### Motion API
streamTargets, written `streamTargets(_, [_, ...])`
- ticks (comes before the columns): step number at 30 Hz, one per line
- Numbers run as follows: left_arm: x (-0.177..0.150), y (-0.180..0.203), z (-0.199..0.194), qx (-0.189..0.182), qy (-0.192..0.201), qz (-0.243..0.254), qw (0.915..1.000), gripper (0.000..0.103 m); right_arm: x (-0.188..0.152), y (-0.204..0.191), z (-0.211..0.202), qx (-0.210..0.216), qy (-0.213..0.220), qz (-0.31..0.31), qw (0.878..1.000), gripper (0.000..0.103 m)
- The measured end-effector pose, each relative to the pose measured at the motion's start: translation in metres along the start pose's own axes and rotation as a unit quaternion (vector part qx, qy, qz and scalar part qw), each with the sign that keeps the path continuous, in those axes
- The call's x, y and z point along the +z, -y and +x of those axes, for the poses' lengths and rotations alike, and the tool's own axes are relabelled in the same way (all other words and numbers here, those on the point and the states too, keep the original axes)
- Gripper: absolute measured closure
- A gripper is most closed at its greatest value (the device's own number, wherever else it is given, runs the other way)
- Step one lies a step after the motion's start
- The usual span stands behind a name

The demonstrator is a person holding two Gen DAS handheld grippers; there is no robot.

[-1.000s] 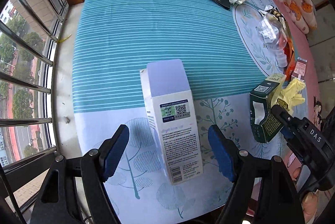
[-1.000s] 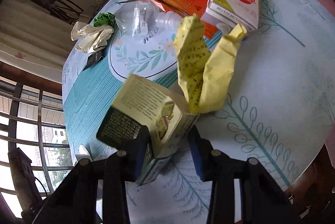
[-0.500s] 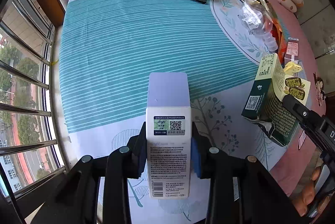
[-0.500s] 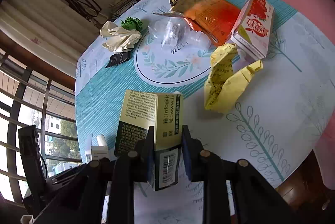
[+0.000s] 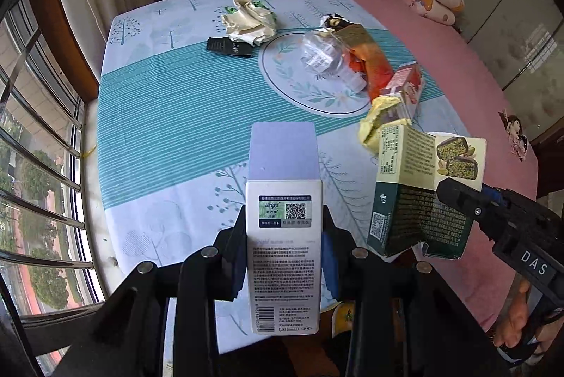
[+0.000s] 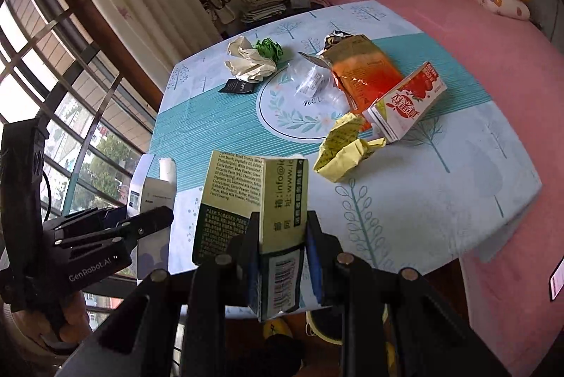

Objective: Collect trash
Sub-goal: 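Carry the white box and green snack box down over the blue bin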

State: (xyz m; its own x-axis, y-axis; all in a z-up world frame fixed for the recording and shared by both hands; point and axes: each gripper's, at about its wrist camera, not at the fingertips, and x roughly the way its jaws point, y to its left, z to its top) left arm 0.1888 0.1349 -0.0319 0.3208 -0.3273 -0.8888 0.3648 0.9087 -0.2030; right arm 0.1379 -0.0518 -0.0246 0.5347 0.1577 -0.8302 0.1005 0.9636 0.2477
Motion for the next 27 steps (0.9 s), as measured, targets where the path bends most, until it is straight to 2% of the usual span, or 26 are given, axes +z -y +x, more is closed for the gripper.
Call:
streamTargets(7, [-0.044, 0.082, -0.011, 0.023, 0.016, -0.035, 0.9990, 0.070, -0.023, 0.052, -0.034, 0.028, -0.011, -0.070, 0.997, 0.080])
streamTargets(11, [-0.075, 0.129, -0.003, 0.034, 0.016, -0.048, 0.9981, 0.070, -0.042, 0.090, -0.046, 0.041, -0.021, -0.096, 0.994, 0.080])
streamTargets(14, [-0.098, 0.158, 0.007, 0.041, 0.005, -0.059, 0.9974, 0.070, -0.058, 0.112, -0.045, 0.048, -0.045, -0.109, 0.992, 0.080])
streamTargets(20, [-0.130, 0.188, 0.029, 0.055, -0.025, -0.074, 0.9954, 0.070, -0.086, 0.135, -0.035, 0.053, -0.085, -0.133, 0.986, 0.080])
streamTargets(27, [-0.166, 0.183, 0.075, 0.069, -0.071, -0.102, 0.9898, 0.070, -0.131, 0.147, 0.016, 0.035, -0.143, -0.145, 0.978, 0.079])
